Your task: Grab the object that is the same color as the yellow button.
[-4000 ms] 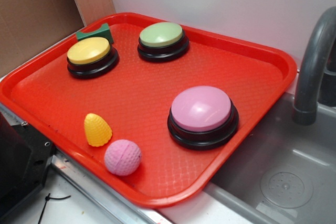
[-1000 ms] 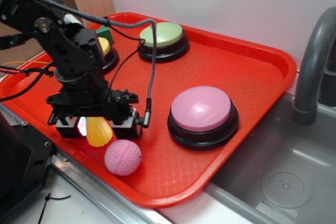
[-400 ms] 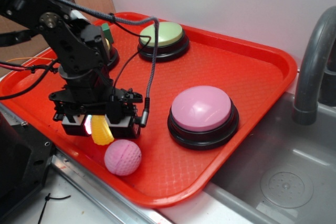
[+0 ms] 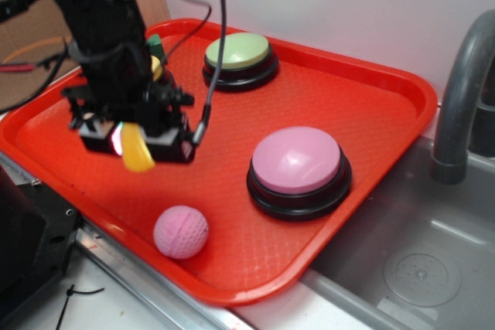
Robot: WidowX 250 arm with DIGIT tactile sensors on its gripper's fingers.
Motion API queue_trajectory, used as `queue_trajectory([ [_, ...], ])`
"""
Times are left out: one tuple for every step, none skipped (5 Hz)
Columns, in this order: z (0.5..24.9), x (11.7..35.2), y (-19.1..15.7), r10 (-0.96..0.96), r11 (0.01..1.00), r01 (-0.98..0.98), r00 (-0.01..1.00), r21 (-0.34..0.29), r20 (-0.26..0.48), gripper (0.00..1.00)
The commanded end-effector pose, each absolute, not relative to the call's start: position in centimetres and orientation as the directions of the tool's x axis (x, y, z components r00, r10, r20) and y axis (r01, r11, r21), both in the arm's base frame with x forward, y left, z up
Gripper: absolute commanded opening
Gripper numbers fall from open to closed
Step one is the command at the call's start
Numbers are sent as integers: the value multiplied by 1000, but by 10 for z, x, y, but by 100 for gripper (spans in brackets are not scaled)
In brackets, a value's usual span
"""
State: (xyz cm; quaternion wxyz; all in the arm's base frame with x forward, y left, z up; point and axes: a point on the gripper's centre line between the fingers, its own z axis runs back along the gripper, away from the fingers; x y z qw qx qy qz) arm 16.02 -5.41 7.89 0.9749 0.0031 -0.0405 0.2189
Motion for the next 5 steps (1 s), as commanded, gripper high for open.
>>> queue_trajectory([
  [158,194,-48,133,991,-134,987,3,91,0],
  [185,195,-43,93,996,-94,989,-4,117,0],
  [204,191,-30,122,992,-124,977,4,174,0],
  [205,190,-10,214,977,-212,962,-31,169,0],
  [199,191,-1,314,949,-316,940,-6,136,0],
])
